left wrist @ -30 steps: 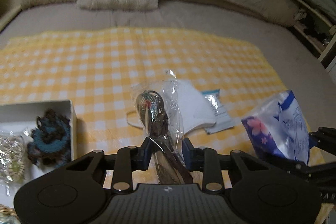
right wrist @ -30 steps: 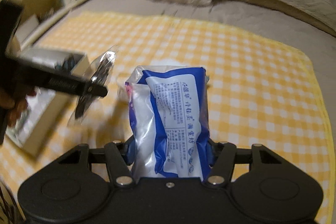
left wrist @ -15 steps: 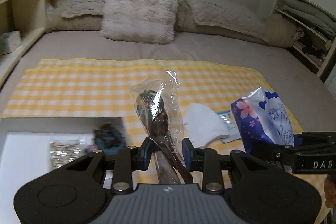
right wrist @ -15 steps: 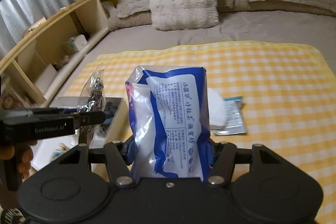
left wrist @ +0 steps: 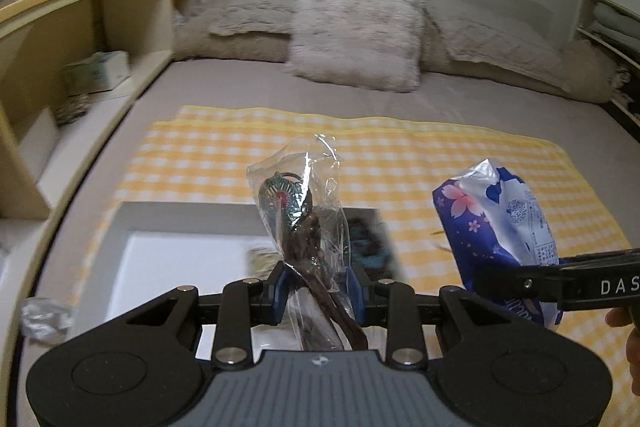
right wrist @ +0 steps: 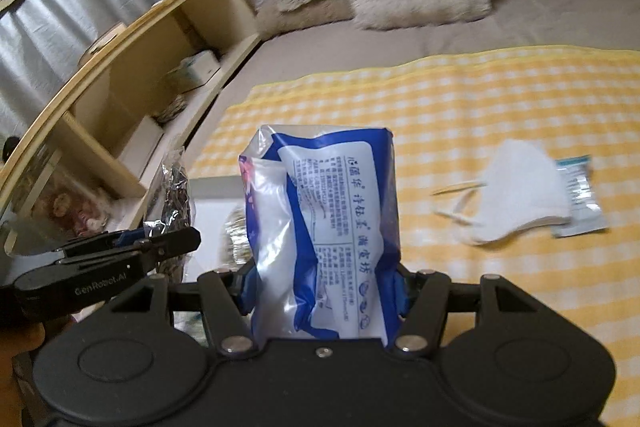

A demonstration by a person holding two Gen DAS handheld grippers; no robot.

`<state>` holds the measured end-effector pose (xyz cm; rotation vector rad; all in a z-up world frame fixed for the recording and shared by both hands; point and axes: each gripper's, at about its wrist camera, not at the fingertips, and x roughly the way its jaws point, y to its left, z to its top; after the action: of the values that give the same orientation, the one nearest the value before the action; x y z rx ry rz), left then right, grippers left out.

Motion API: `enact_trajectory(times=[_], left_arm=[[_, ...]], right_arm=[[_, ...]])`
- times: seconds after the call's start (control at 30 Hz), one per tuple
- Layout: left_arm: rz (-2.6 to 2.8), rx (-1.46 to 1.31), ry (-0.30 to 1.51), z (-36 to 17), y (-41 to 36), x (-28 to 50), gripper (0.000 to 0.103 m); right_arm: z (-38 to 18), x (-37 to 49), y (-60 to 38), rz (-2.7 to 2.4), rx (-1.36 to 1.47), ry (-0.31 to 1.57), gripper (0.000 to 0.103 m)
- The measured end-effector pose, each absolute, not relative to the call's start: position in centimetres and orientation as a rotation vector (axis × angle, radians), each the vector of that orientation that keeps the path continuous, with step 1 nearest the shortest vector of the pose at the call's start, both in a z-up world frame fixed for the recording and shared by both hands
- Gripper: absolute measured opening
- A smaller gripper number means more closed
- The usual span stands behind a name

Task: Organize soft objects
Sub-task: 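Carry the bagged item and wipes packet into the white box and lower them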

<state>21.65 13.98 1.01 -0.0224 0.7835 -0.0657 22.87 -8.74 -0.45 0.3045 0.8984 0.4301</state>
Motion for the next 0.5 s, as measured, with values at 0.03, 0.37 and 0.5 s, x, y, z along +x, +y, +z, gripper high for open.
enact_trajectory(times=[0.03, 0.37, 0.5], left_arm=[[-0.053, -0.025, 0.783, 0.9, 14.8, 21.4, 0.033], [0.093, 0.096, 0.806, -0.3, 22.0, 19.3, 0.034], [0.104, 0.116, 0.82, -0.8, 24.5, 18.6, 0.034]], right_arm=[[-0.6, 23.0, -7.8, 0.443, 0.306, 0.904, 0.062], [-2.7, 24.0, 0.8, 0.559, 0.428, 0.998, 0.062], [-4.1, 24.3, 3.8, 0.594, 0.52, 1.052, 0.063]])
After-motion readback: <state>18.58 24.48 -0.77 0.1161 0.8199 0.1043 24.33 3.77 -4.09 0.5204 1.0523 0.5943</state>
